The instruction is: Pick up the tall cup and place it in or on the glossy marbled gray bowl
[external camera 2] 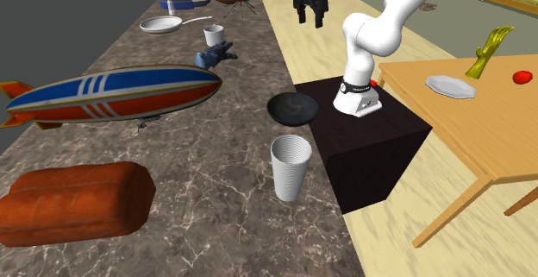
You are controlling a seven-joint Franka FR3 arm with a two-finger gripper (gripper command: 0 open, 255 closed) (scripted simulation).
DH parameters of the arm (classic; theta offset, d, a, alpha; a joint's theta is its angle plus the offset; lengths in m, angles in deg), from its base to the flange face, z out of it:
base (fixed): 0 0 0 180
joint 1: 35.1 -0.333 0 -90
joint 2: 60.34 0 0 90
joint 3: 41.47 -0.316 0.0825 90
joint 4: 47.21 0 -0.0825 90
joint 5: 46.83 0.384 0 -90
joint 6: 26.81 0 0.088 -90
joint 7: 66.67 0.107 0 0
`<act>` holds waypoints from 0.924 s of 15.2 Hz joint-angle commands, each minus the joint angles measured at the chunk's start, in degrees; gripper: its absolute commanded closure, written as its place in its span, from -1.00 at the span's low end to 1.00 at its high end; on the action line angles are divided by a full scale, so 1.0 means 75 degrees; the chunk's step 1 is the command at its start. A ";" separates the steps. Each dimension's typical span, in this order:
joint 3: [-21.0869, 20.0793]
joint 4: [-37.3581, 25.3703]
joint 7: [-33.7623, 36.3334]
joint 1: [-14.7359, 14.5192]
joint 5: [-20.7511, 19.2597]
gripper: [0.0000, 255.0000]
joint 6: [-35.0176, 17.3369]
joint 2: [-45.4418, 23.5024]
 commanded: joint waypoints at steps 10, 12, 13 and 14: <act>-0.1462 -0.0268 0.1647 -0.0409 0.1026 -1.00 -0.1477 -0.1255; -0.1773 -0.0441 0.2002 -0.0467 0.1165 -1.00 -0.1804 -0.1638; -0.1925 -0.0543 0.2181 -0.0491 0.1218 -1.00 -0.1965 -0.1841; -0.2077 -0.0655 0.2361 -0.0511 0.1261 -1.00 -0.2123 -0.2052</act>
